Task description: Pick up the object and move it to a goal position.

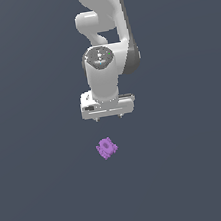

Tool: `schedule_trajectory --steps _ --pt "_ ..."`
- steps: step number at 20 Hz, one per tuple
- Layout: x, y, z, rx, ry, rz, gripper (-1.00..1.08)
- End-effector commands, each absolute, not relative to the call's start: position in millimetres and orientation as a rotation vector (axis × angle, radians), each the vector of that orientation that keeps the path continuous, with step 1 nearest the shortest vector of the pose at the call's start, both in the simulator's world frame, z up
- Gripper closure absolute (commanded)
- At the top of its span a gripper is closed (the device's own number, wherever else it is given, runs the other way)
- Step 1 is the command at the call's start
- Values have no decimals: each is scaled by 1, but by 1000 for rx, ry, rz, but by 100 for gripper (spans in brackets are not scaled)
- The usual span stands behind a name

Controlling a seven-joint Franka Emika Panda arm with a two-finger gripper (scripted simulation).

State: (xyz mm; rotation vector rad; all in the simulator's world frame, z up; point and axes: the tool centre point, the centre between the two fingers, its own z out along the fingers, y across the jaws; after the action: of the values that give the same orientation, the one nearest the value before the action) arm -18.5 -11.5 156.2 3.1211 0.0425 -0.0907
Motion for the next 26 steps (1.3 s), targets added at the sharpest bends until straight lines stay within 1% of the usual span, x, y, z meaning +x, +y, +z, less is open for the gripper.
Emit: schedule_trajectory --steps 1,12,19,26 --pt "-18 -12 156 3121 42 -91 -92" --pt "-18 -11 157 3122 43 -90 -92" --pt "-11 9 177 3144 66 -46 -92" --pt "-11 10 178 3145 64 -45 -92"
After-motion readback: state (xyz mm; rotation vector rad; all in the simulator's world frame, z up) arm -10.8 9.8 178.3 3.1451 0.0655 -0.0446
